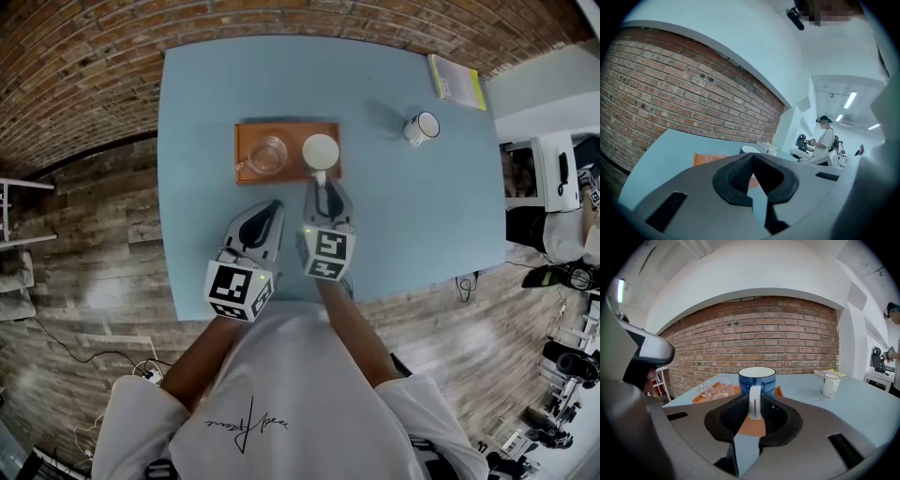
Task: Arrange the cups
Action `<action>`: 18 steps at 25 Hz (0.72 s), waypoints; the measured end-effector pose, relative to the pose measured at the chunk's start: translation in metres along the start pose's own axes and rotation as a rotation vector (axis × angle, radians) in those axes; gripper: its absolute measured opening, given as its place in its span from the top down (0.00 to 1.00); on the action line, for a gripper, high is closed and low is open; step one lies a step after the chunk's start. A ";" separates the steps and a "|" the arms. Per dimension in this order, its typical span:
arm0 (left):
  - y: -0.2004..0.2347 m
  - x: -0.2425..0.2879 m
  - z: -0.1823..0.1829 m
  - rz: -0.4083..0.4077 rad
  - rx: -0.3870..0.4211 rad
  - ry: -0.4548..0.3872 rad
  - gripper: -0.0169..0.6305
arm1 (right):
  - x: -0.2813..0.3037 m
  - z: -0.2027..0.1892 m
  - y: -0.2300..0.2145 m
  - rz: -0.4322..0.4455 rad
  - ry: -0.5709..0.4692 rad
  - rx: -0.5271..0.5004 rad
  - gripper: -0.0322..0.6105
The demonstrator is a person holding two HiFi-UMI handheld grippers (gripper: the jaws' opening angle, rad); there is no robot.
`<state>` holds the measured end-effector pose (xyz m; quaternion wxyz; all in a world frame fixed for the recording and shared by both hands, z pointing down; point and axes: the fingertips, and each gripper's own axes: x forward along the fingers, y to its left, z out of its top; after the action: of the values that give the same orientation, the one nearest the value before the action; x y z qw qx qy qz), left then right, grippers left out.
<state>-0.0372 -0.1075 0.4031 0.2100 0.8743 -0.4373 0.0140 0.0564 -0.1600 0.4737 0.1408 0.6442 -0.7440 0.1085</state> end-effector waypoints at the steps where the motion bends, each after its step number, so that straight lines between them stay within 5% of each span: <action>1: -0.001 0.000 0.001 -0.002 0.001 -0.001 0.96 | -0.003 0.000 0.000 0.003 0.007 0.004 0.85; 18: -0.020 -0.005 0.014 -0.057 0.011 -0.058 0.96 | -0.056 0.044 0.001 0.014 -0.067 -0.014 0.85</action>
<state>-0.0269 -0.0982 0.3816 0.1926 0.8876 -0.4181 -0.0146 0.0601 -0.1232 0.4133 0.1198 0.6411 -0.7536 0.0826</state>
